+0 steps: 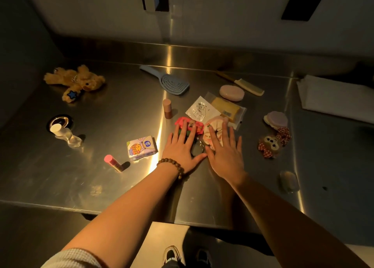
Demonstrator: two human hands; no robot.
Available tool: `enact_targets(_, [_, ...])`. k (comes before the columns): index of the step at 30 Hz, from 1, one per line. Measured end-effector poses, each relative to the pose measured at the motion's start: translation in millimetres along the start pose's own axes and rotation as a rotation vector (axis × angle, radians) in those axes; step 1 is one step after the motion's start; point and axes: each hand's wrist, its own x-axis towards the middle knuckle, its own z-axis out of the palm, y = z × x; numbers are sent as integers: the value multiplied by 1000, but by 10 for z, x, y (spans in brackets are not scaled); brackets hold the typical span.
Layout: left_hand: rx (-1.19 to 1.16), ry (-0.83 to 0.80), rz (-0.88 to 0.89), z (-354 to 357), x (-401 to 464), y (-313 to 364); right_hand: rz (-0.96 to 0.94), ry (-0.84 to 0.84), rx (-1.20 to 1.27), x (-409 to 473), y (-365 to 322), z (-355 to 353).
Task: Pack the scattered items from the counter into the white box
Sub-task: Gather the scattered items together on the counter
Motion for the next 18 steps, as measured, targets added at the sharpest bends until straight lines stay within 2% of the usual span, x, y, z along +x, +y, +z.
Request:
enact_targets(5, [-17, -17, -24, -60, 270, -39, -22, -32, -54, 339, 61, -10])
enact_targets(11, [-47, 8, -50, -125, 119, 45, -49, -53, -15, 272, 64, -139])
enact_targets(18, [-70, 111, 38, -400, -63, 422, 15, 86, 145, -103, 300, -499])
